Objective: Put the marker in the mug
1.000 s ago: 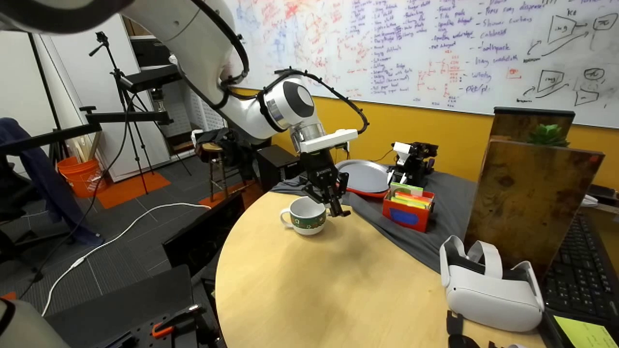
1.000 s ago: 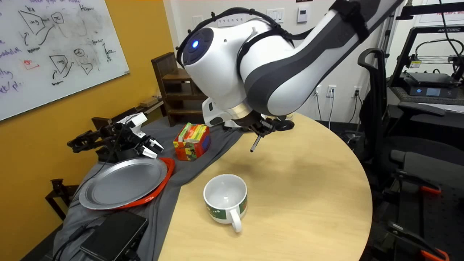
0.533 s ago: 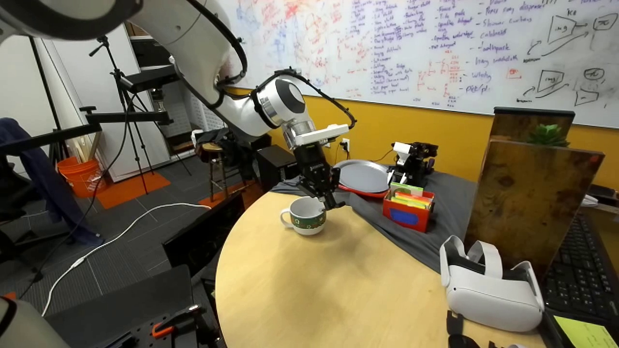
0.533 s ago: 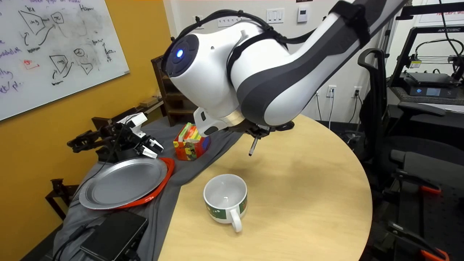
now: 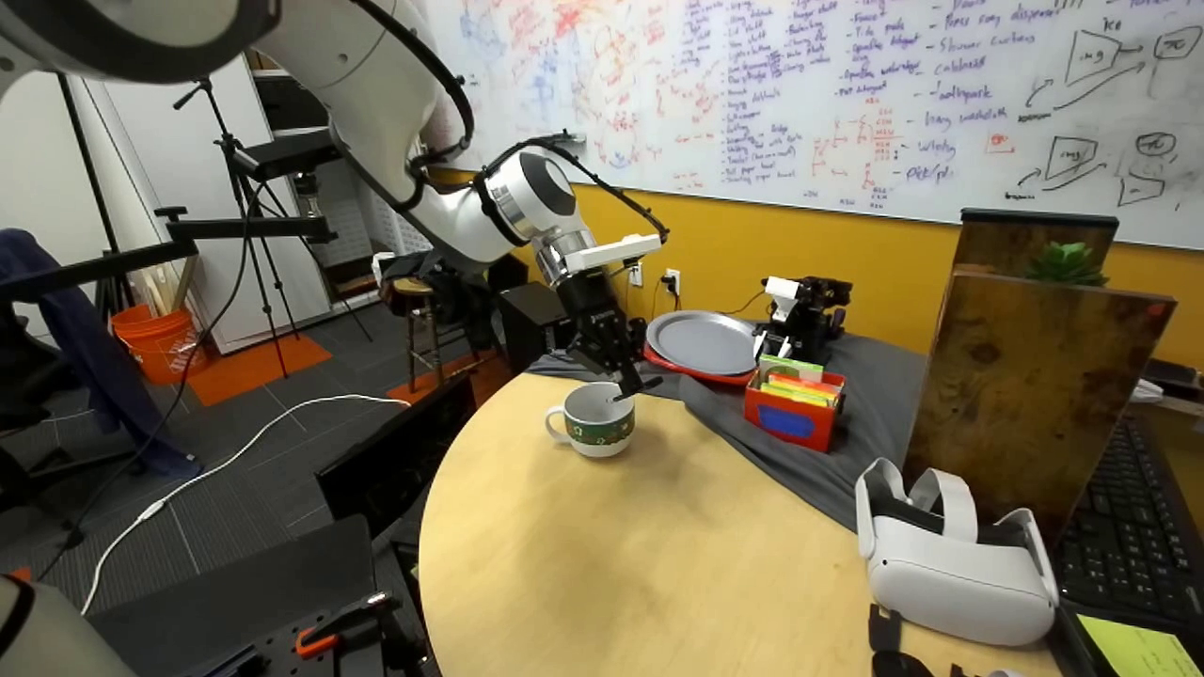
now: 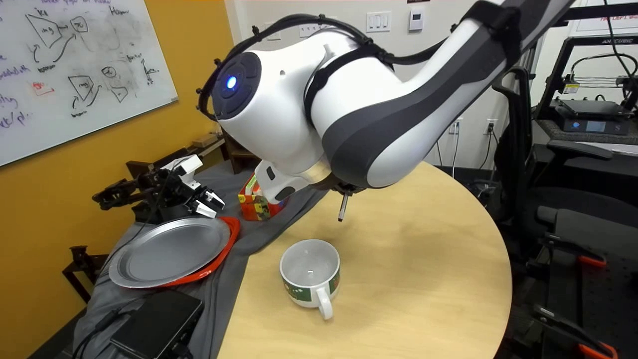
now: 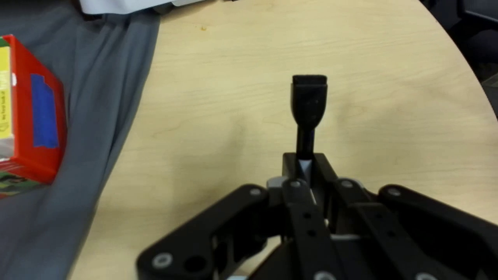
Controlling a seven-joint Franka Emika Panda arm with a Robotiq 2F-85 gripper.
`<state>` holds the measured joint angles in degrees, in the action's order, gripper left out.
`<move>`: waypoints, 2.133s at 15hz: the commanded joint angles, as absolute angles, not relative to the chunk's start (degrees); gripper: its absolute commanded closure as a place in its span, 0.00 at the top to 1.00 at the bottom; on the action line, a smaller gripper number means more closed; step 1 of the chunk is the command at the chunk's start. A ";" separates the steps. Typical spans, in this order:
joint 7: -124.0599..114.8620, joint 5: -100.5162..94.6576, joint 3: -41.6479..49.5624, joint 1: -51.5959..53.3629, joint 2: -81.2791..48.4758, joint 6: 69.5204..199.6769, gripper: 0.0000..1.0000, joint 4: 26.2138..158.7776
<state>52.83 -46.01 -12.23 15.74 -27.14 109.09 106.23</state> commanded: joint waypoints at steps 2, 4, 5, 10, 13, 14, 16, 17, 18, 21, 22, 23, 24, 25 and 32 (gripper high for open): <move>55.70 -47.92 -13.44 17.43 -28.94 106.33 0.03 104.15; 56.47 -48.26 -13.84 18.05 -29.81 106.48 0.03 103.82; 56.53 -48.47 -13.99 18.52 -30.20 106.44 0.03 103.66; 57.45 -50.15 -14.38 20.08 -32.41 106.39 0.03 102.04; 57.62 -52.17 -14.11 20.60 -33.55 106.70 0.03 100.90; 57.39 -52.98 -14.04 20.70 -33.93 106.76 0.03 100.52; 57.51 -53.67 -14.17 20.57 -34.70 106.97 0.03 99.82; 57.66 -53.92 -14.26 20.52 -35.03 107.01 0.03 99.55; 57.78 -53.95 -14.34 20.48 -35.39 107.07 0.03 99.23; 58.14 -53.86 -14.47 20.46 -36.26 107.18 0.03 98.53; 58.47 -53.73 -14.56 20.44 -36.50 107.20 0.03 98.31; 58.83 -53.74 -14.58 20.49 -36.76 107.21 0.03 98.06; 59.53 -53.62 -14.65 20.46 -37.07 107.29 0.03 97.76; 59.86 -53.58 -14.69 20.53 -37.38 107.25 0.03 97.45; 61.29 -53.39 -14.95 22.00 -39.60 106.86 0.03 95.62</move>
